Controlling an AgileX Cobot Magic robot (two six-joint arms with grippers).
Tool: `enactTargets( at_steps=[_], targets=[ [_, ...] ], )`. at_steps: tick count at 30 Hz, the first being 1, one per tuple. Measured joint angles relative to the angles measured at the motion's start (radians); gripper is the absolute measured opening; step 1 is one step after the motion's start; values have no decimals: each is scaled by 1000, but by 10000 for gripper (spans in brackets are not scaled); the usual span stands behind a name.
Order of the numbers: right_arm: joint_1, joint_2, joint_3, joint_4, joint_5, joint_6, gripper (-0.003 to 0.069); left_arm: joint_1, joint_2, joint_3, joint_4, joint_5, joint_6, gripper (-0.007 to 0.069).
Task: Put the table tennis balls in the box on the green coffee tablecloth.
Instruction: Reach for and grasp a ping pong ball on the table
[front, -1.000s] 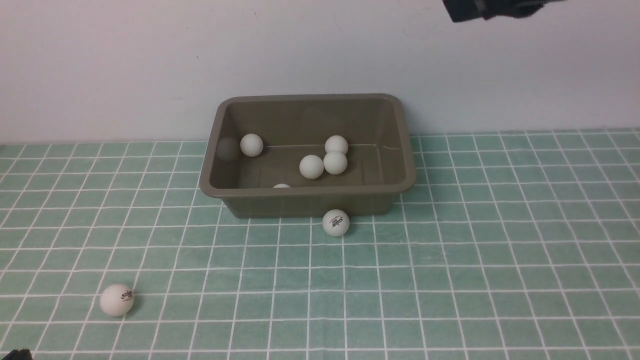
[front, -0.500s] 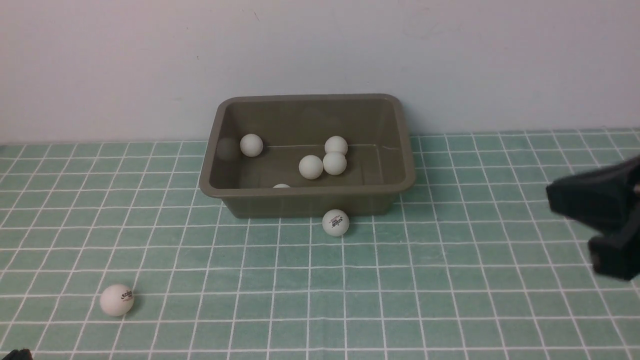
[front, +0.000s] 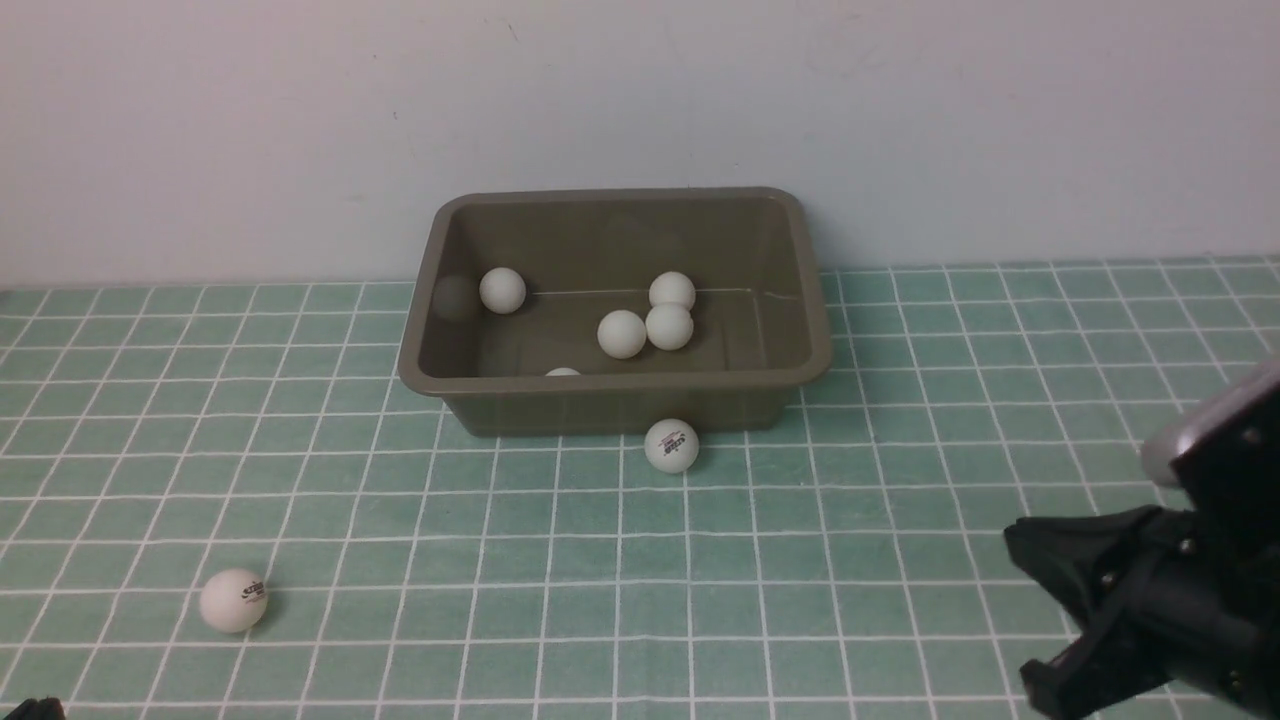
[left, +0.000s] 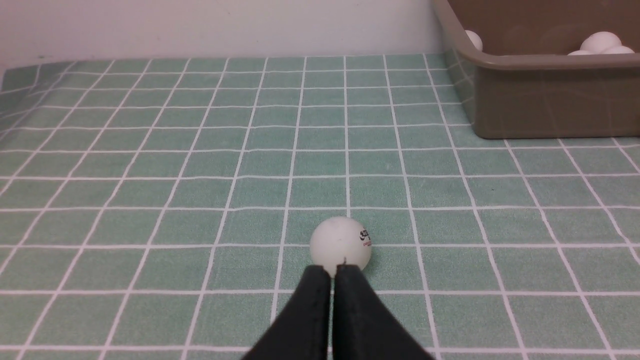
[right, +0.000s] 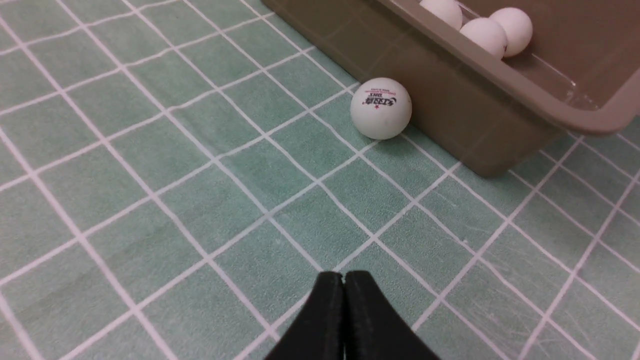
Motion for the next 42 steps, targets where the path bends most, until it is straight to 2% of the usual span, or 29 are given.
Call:
enactTargets(
  at_steps=[12,20,34,38,42],
  targets=[
    [40,244,-168,-38,-122,141,-10,0,0,0,0,0,0,-5],
    [52,366,-184,82,-316,274,-10,0,0,0,0,0,0,-5],
    [52,496,-264,12,-379,288,-3,0,0,0,0,0,0,-5],
    [52,507,-264,4,-399,289,68,0,0,0,0,0,0,-5],
    [52,510,-267,-11,-400,309,208,0,0,0,0,0,0,-5]
  ],
)
